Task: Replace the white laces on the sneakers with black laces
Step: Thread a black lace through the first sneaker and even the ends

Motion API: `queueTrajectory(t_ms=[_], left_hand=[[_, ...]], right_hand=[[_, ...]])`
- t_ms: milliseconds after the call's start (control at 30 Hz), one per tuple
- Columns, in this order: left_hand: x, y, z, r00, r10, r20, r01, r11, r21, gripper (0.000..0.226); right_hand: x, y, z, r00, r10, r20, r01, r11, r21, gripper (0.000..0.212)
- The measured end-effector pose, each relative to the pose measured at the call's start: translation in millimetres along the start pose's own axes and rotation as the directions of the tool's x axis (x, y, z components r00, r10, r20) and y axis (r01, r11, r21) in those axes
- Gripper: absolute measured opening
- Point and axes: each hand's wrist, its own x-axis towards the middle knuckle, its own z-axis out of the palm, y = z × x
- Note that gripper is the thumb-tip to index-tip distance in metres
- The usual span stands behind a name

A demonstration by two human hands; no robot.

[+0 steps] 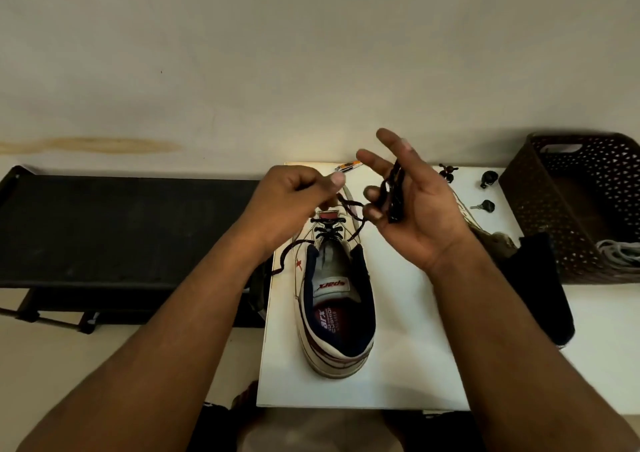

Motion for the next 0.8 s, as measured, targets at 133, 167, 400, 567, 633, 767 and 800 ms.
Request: queueTrajectory(t_ms=[133,167,400,567,633,767,800], left_hand=[[-2,2,21,0.991,0.074,0.114,-0.086,0.99,0.11,0.032],[-1,-1,22,0.99,0.098,0.099,-0.113,0.98,0.163,0.033],[-2,3,26,0.962,0.268,0.056,-0.273,0.95,0.151,0.035],[1,-3,34,0.965,0.252,0.073,-0.259,0.958,0.125,0.014],[2,-3,32,0.972,0.235,0.026,-0.236,0.964,0.119,0.007],[6,6,22,0.996,0.088,-0.003,-0.088,0.995,-0.056,0.009],[7,6,19,0.996,0.084,0.009,-0.083,0.993,-0.086,0.009]], right_hand=[[2,3,8,1.0,-0.001,-0.021,0.004,0.987,0.161,0.048],[2,4,9,0.999,-0.011,-0.03,0.016,0.985,0.171,0.046],[6,7,7,0.997,-0.076,-0.026,0.079,0.977,0.198,0.027],[7,10,10,0.996,-0.089,-0.027,0.093,0.973,0.212,0.026],[7,7,8,0.991,-0.122,-0.051,0.128,0.979,0.158,0.03],[8,0,-2,0.951,-0.243,-0.189,0.188,0.945,-0.269,0.034],[8,-1,-3,0.944,-0.256,-0.209,0.181,0.93,-0.321,0.032]])
